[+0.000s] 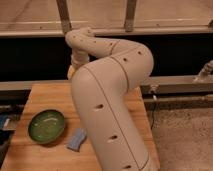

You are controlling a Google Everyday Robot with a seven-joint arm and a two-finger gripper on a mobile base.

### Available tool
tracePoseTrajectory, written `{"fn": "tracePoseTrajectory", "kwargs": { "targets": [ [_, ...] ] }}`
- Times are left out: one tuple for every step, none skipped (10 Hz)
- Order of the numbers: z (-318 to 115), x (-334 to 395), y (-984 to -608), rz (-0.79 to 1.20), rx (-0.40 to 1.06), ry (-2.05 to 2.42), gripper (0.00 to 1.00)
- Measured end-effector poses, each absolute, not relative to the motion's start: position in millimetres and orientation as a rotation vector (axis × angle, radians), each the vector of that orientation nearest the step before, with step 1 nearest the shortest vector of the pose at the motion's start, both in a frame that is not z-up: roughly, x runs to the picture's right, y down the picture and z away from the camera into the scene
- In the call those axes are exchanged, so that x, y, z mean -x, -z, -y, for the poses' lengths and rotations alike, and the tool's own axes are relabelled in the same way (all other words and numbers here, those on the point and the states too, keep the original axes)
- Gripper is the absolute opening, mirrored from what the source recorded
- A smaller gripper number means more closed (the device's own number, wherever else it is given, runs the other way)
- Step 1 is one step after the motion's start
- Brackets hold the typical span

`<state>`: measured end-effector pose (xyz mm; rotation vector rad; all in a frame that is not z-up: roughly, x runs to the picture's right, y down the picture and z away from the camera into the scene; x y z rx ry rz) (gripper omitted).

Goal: Move the arm in a circular motion

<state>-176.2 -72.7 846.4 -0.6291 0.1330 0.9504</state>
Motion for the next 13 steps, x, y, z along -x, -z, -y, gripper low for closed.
{"fn": "tracePoseTrajectory", "kwargs": {
  "targets": [
    [59.3,200.6,-836.4,-0.115,0.656,-0.897,0.79],
    [48.8,215.3,-827.4,-0.104,0.670,-0.857,0.79],
    [37.6,228.7,-815.6,-0.091,0.684,-0.819,0.79],
    [24.3,236.9,-801.2,-0.083,0.696,-0.787,0.79],
    [18.0,236.5,-792.2,-0.080,0.699,-0.780,0.79],
    [11.2,229.7,-782.3,-0.080,0.700,-0.786,0.79],
    [3.0,217.2,-772.8,-0.086,0.700,-0.802,0.79],
    [-3.7,204.0,-764.6,-0.091,0.695,-0.821,0.79],
    [-12.3,181.1,-754.7,-0.104,0.682,-0.859,0.79],
    [-20.1,152.8,-743.3,-0.123,0.656,-0.914,0.79],
    [-24.4,135.7,-737.0,-0.138,0.637,-0.950,0.79],
    [-30.4,112.4,-727.3,-0.160,0.610,-1.002,0.79],
    [-35.0,91.1,-719.1,-0.180,0.584,-1.050,0.79]
  ]
}}
